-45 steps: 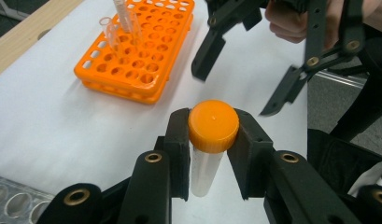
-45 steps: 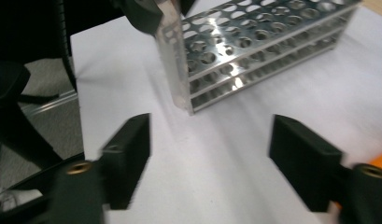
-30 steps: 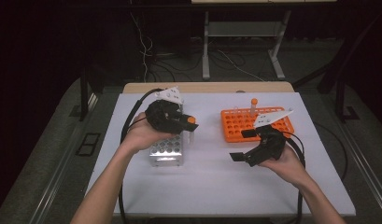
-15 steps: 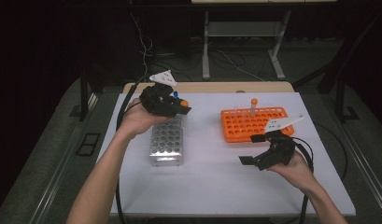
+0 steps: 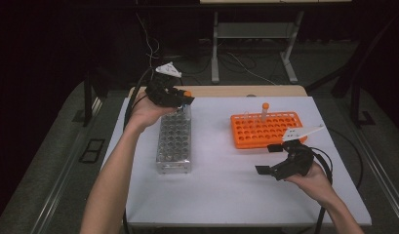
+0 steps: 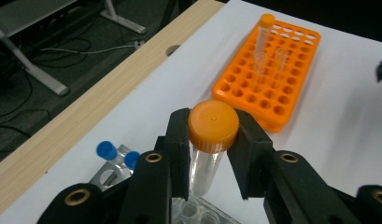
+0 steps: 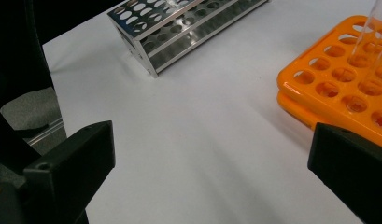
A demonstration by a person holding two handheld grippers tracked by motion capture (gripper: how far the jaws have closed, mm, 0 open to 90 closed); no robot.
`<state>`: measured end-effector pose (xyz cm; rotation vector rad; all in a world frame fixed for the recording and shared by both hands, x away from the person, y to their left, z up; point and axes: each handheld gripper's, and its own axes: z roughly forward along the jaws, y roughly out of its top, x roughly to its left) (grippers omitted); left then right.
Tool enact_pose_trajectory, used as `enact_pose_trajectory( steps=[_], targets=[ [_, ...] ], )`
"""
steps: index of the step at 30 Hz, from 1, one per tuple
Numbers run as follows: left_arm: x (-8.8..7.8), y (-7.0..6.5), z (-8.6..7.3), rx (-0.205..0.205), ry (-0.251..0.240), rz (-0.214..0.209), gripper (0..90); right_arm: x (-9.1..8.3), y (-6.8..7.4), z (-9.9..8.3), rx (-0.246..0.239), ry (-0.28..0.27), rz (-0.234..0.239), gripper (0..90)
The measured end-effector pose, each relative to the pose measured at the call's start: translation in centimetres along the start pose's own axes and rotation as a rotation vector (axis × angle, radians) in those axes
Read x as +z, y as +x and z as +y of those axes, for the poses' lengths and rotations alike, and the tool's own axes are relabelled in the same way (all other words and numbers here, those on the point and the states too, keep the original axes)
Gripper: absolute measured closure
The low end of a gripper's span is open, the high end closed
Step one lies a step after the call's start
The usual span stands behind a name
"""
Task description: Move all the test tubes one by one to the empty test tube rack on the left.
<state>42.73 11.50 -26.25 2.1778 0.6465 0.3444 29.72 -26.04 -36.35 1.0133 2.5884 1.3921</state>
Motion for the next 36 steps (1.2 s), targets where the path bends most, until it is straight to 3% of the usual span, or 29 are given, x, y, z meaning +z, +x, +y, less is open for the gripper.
enact_pose_trajectory(
  steps=[7,15,26,36],
  targets=[
    [1.3,1.8,-0.7,-0.036,0.008,0.058,69.0,0.1,-0.2,-0.4,0.004,0.004,0.004,0.3],
    [2.4,3.1,-1.8,-0.070,0.002,0.087,69.0,0.1,-0.5,-0.8,0.011,0.006,0.006,0.2],
    [3.9,3.5,-3.5,-0.112,-0.030,0.099,69.0,0.2,-0.5,-0.9,0.014,0.002,0.006,0.2],
    [5.2,3.5,-4.5,-0.125,-0.014,0.095,69.0,0.2,-0.6,-1.0,0.014,0.001,0.009,0.2]
  ],
)
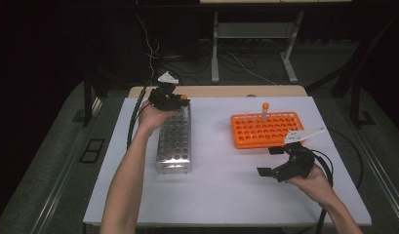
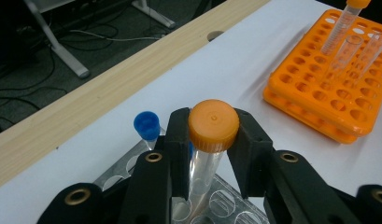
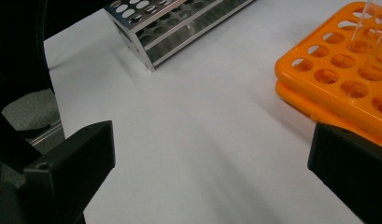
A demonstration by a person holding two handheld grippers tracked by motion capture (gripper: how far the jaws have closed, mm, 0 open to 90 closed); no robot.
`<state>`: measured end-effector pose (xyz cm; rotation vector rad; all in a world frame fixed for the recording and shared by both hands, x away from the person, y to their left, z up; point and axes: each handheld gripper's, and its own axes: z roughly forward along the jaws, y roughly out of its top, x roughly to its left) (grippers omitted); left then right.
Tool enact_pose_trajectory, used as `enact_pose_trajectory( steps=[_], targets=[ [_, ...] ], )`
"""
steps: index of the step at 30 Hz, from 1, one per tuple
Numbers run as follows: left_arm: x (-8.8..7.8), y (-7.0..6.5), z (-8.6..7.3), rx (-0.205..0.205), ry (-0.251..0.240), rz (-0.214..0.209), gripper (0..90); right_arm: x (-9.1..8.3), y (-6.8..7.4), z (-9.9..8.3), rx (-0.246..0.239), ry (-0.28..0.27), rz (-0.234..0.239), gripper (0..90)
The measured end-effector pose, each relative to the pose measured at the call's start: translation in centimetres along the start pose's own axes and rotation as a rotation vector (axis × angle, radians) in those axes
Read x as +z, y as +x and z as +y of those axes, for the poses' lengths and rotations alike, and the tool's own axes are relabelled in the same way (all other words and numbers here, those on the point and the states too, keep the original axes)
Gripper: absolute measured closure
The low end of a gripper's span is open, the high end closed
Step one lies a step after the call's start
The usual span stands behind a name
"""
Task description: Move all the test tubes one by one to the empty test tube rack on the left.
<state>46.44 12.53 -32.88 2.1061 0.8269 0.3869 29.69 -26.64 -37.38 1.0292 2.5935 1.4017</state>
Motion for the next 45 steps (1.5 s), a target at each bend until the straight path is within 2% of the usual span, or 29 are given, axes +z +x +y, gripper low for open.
enact_pose_trajectory(
  steps=[12,17,27,37,45],
  targets=[
    [1.0,0.1,-1.6,-0.017,0.026,-0.004,68.6,0.1,-0.1,-0.2,0.001,0.003,0.000,0.2],
    [1.1,0.1,-1.7,-0.042,0.030,-0.027,67.2,0.1,-0.1,-0.2,0.003,0.006,0.000,0.2],
    [0.3,-0.6,-1.4,-0.067,0.069,-0.040,45.6,-0.1,-0.3,-0.2,0.010,0.003,-0.004,0.2],
    [-2.3,-1.8,-0.5,-0.083,0.045,-0.062,27.2,-0.3,-0.6,0.0,0.013,0.003,-0.012,0.2],
    [-4.1,-3.2,-0.3,-0.083,0.028,-0.113,13.6,-0.9,-1.1,0.9,0.009,0.005,-0.022,0.2]
  ],
)
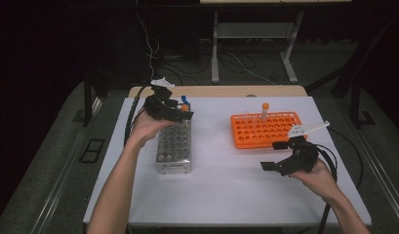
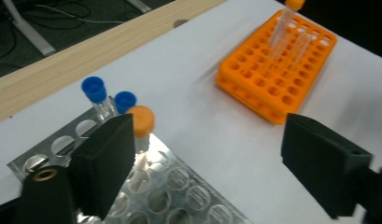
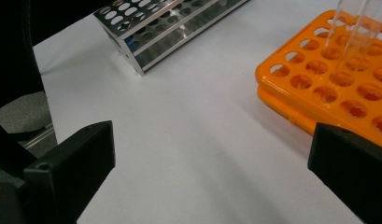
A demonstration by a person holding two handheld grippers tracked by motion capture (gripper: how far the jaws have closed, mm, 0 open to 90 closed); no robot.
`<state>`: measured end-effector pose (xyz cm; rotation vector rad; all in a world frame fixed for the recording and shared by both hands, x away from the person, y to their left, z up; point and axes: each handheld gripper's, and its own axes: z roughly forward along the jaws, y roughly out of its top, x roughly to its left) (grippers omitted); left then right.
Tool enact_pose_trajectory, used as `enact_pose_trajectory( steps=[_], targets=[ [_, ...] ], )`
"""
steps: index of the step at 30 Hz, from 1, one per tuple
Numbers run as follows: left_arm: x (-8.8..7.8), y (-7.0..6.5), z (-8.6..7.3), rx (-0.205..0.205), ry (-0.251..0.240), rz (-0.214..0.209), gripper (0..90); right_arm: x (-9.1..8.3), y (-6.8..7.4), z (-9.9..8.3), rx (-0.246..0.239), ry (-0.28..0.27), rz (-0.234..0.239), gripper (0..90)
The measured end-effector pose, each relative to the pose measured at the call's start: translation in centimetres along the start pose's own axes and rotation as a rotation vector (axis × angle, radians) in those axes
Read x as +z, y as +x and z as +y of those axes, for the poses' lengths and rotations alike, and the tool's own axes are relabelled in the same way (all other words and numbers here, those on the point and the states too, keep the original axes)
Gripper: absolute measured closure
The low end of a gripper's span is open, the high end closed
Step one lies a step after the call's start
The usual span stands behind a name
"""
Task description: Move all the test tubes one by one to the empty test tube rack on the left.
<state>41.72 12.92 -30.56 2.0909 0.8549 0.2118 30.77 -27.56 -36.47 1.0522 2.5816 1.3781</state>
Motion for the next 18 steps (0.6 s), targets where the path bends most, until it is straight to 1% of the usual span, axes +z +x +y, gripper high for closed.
enact_pose_trajectory(
  steps=[2,4,13,18],
  targets=[
    [-0.3,-0.4,-0.2,-0.001,-0.008,-0.009,8.9,-0.1,-0.2,0.3,-0.002,0.000,-0.005,0.2],
    [-0.6,-0.8,-0.4,-0.012,-0.005,-0.021,0.0,-0.3,-0.5,0.6,-0.005,0.001,-0.012,0.2],
    [-2.4,-2.3,-2.5,-0.013,-0.074,-0.034,0.0,-0.9,-1.9,1.9,-0.005,0.010,-0.041,0.3],
    [-3.3,-3.1,-3.6,-0.006,-0.097,-0.043,0.0,-1.0,-2.9,2.4,0.002,0.008,-0.057,0.3]
  ],
)
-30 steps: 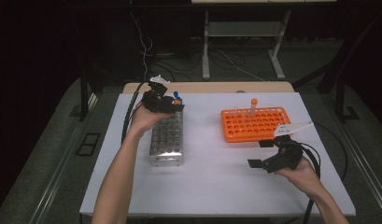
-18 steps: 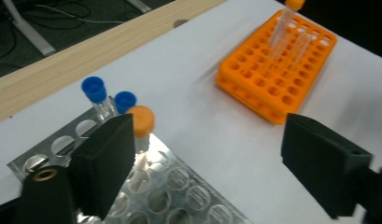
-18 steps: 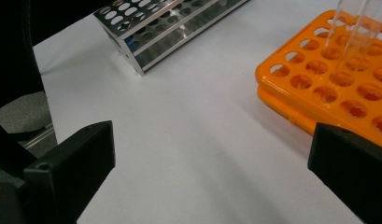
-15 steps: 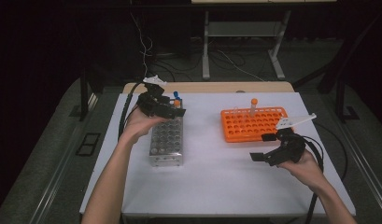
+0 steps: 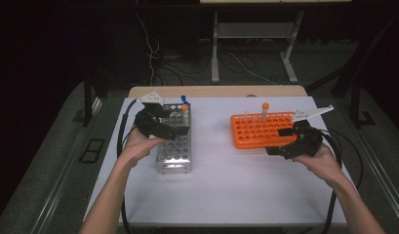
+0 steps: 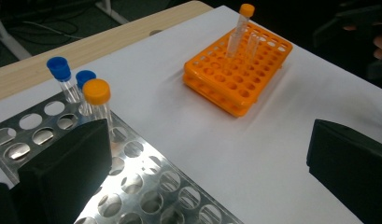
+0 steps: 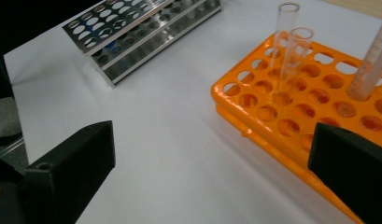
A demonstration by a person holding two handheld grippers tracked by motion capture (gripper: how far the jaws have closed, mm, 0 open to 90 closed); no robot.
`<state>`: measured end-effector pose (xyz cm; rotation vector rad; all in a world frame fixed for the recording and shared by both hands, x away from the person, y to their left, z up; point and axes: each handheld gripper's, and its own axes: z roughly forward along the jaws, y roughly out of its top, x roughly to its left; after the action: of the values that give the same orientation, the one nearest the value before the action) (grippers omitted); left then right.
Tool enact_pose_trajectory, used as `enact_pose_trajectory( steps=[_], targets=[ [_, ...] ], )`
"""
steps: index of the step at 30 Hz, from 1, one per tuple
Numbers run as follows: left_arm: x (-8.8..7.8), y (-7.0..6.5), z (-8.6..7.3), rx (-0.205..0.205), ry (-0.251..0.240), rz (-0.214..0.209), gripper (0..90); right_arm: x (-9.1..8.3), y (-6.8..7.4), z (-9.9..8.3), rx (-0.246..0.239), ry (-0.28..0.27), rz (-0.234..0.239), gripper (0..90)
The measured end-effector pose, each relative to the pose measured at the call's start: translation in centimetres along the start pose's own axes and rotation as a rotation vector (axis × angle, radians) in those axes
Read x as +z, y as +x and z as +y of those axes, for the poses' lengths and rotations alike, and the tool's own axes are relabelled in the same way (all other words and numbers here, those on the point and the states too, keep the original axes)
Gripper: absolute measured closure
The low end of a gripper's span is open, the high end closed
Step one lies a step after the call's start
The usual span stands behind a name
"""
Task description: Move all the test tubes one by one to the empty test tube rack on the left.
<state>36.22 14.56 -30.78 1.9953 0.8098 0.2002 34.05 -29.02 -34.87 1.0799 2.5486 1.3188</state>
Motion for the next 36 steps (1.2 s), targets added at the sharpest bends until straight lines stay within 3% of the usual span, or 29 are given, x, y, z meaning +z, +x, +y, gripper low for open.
enact_pose_trajectory(
  steps=[14,29,30,32,36],
  targets=[
    [-1.7,-2.4,-3.0,0.024,-0.024,-0.032,0.0,0.5,-2.9,1.7,0.020,0.009,-0.055,0.3],
    [-1.9,-4.0,-5.5,0.033,-0.035,-0.069,0.0,2.4,-7.3,2.4,0.075,-0.006,-0.139,0.4],
    [-1.9,-4.1,-5.7,0.032,-0.038,-0.072,0.0,2.6,-7.5,2.4,0.083,-0.001,-0.145,0.9],
    [-1.8,-4.2,-6.0,0.027,-0.041,-0.078,0.0,3.0,-8.0,2.2,0.075,0.002,-0.151,13.0],
    [-1.6,-4.5,-6.6,0.031,-0.038,-0.087,0.0,3.7,-8.9,2.0,0.075,0.008,-0.168,17.0]
  ],
)
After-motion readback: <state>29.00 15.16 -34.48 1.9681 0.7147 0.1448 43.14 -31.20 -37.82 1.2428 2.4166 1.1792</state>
